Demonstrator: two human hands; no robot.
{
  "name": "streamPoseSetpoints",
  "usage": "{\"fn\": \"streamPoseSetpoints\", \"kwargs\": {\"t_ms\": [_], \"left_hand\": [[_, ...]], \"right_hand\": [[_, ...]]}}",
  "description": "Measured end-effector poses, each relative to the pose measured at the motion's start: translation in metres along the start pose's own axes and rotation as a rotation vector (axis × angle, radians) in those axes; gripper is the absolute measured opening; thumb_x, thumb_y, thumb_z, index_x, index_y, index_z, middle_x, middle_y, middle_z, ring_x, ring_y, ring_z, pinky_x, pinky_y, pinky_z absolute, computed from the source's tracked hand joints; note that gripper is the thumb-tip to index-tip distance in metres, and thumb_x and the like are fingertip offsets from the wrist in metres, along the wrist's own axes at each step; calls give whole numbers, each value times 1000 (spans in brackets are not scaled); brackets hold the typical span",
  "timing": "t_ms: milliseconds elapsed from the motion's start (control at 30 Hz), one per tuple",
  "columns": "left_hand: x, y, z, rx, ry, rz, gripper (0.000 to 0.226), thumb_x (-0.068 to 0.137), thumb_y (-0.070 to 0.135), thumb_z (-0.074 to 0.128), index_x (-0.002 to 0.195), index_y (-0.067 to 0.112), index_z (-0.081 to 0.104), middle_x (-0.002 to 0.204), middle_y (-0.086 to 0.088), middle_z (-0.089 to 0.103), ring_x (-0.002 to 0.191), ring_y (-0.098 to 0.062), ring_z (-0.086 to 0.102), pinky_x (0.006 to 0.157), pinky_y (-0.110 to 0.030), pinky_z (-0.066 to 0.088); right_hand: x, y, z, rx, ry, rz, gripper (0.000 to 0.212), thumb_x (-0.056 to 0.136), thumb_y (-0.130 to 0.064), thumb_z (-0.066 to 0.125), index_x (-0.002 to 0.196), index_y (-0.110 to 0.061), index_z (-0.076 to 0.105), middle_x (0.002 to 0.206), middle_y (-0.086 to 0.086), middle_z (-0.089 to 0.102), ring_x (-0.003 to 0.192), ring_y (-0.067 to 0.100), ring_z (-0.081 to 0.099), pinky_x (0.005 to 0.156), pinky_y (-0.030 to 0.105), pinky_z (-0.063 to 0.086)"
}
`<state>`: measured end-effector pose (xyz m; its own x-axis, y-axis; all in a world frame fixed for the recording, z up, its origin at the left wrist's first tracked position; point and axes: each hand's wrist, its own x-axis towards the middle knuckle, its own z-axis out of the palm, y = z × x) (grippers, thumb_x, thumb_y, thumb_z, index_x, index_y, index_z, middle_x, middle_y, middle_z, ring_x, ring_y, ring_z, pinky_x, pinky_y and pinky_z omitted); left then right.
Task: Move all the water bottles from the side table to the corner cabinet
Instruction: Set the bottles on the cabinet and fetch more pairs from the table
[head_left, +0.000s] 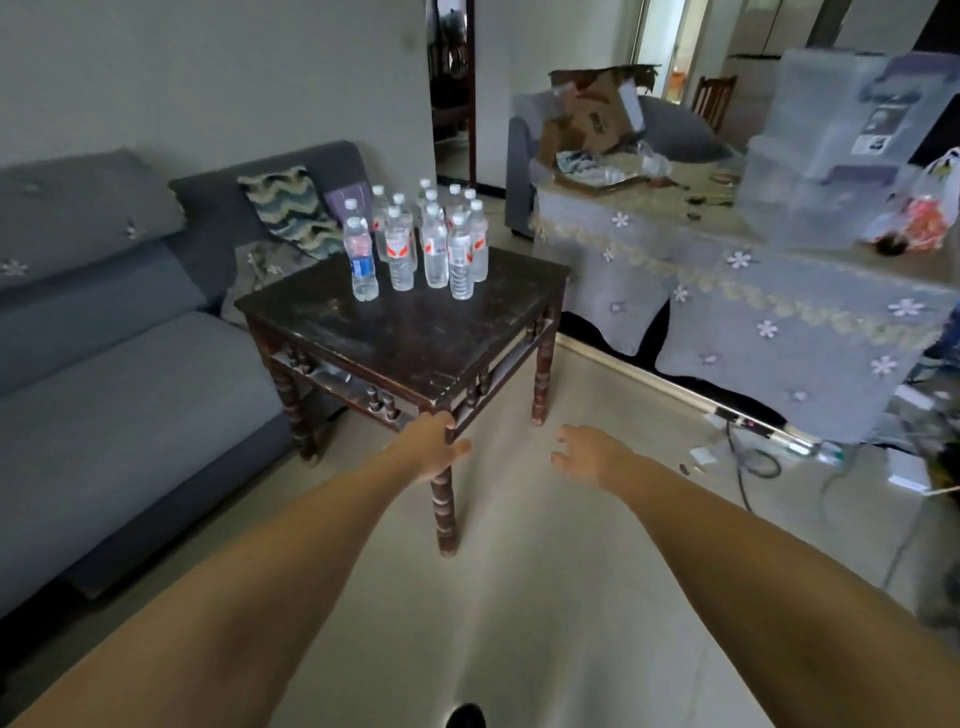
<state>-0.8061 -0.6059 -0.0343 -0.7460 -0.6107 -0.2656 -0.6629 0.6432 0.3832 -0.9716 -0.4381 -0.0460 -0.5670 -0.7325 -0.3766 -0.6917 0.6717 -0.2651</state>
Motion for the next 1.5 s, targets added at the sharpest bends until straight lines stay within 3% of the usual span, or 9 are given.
{"fn": "streamPoseSetpoints", "kwargs": {"t_ms": [200, 433, 733, 933, 1067, 1133, 1233, 1300, 1500], "left_hand": [[136, 22, -51, -28, 33, 16, 56, 91, 49, 56, 133, 11, 49, 132, -17, 51, 116, -35, 56, 98, -40, 47], [288, 59, -54, -61, -11, -17, 57, 90, 50, 56, 131, 11, 50, 133, -18, 51, 121, -34, 53, 103, -41, 43], [434, 85, -73, -244, 83, -209, 60, 91, 50, 55, 135, 10, 47, 137, -17, 51, 122, -32, 54, 99, -37, 43], [496, 63, -78, -320, 119, -329, 63, 90, 49, 56, 137, 9, 45, 137, -15, 54, 122, -32, 55, 99, -37, 43], [546, 33, -92, -386, 200, -363, 55, 88, 46, 59, 128, 8, 51, 128, -15, 61, 114, -33, 59, 86, -33, 42], [568, 17, -97, -465, 216, -402, 65, 84, 45, 66, 133, 8, 45, 134, -15, 57, 118, -32, 57, 84, -31, 40], [593, 1, -101, -598, 188, -437, 99, 69, 49, 78, 146, 10, 28, 145, -12, 47, 127, -32, 51, 99, -38, 45], [608, -3, -101, -702, 201, -421, 109, 60, 50, 81, 147, 14, 25, 146, -10, 46, 129, -31, 50, 107, -47, 43], [637, -1, -82, -972, 438, -452, 93, 66, 23, 87, 141, 17, 31, 139, -5, 49, 127, -23, 50, 109, -45, 42]], "right_hand": [[104, 22, -68, 66, 34, 15, 48, 101, -34, 43, 141, -7, 42, 141, 16, 48, 127, 31, 48, 102, 34, 38], [241, 75, -128, 56, -15, -18, 43, 100, -31, 46, 137, -8, 48, 137, 16, 53, 124, 32, 51, 94, 30, 38], [416, 121, -225, -22, -41, -70, 49, 101, -33, 45, 139, -3, 41, 142, 18, 49, 130, 33, 47, 103, 34, 37], [499, 97, -239, -76, -86, -184, 45, 100, -36, 46, 134, -6, 47, 131, 18, 56, 120, 34, 54, 98, 38, 43], [557, 70, -247, -115, -99, -254, 48, 101, -37, 44, 140, -9, 41, 127, 16, 58, 116, 32, 57, 87, 36, 44], [588, 59, -252, -106, -95, -266, 49, 101, -37, 45, 140, -10, 41, 125, 16, 59, 115, 32, 58, 83, 35, 42], [629, 45, -257, -106, -96, -258, 52, 99, -40, 47, 142, -11, 40, 128, 14, 58, 119, 31, 56, 92, 37, 44], [653, 35, -257, -56, -103, -231, 58, 97, -42, 51, 144, -12, 36, 136, 13, 54, 126, 30, 52, 100, 39, 43], [700, -3, -234, 284, -65, -190, 80, 88, -37, 68, 151, -12, 24, 151, 14, 38, 137, 29, 42, 109, 38, 38]]}}
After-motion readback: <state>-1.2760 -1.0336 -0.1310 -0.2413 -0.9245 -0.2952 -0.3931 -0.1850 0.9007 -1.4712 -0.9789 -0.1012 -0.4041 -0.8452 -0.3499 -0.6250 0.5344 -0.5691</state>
